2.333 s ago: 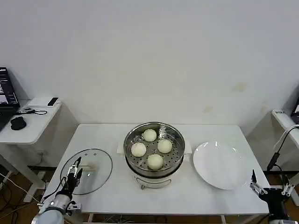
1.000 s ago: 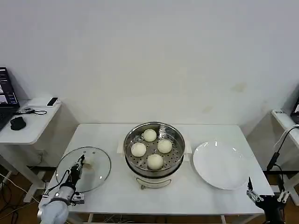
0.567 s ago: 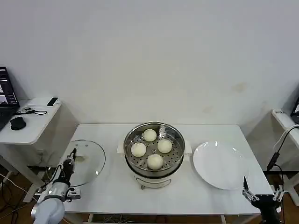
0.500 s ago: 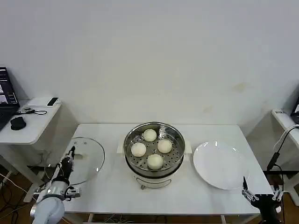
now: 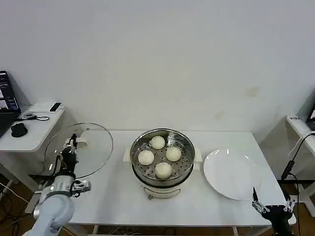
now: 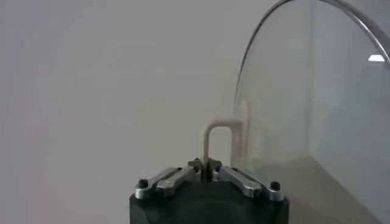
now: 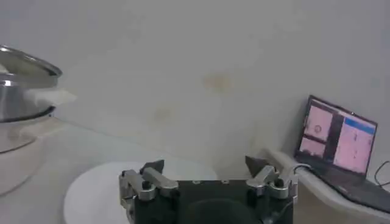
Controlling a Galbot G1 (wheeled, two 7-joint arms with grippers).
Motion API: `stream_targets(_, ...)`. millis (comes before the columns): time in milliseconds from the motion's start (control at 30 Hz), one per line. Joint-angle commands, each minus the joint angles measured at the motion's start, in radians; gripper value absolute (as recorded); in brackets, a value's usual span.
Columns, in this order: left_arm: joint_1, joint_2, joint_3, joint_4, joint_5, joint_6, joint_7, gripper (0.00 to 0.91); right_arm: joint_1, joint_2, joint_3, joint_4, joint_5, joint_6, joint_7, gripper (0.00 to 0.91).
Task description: Take steamed baozi put them in steamer then cover it.
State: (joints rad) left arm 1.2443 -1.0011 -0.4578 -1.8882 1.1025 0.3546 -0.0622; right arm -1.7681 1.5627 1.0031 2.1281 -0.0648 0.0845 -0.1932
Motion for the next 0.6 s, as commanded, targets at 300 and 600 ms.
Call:
stream_targets(300, -0.216, -0.082, 0.408, -0.130, 0.117, 0.217, 0.215, 0.000, -0.022, 0.017, -0.014, 0.020, -0.041, 0.006, 0.001, 0.907)
stream_targets(600, -0.256, -0.165, 0.478, -0.114, 0.271, 0.253, 0.340, 0.000, -0.026, 0.019, -0.041, 0.035, -0.079, -0.007, 0.005, 0.907)
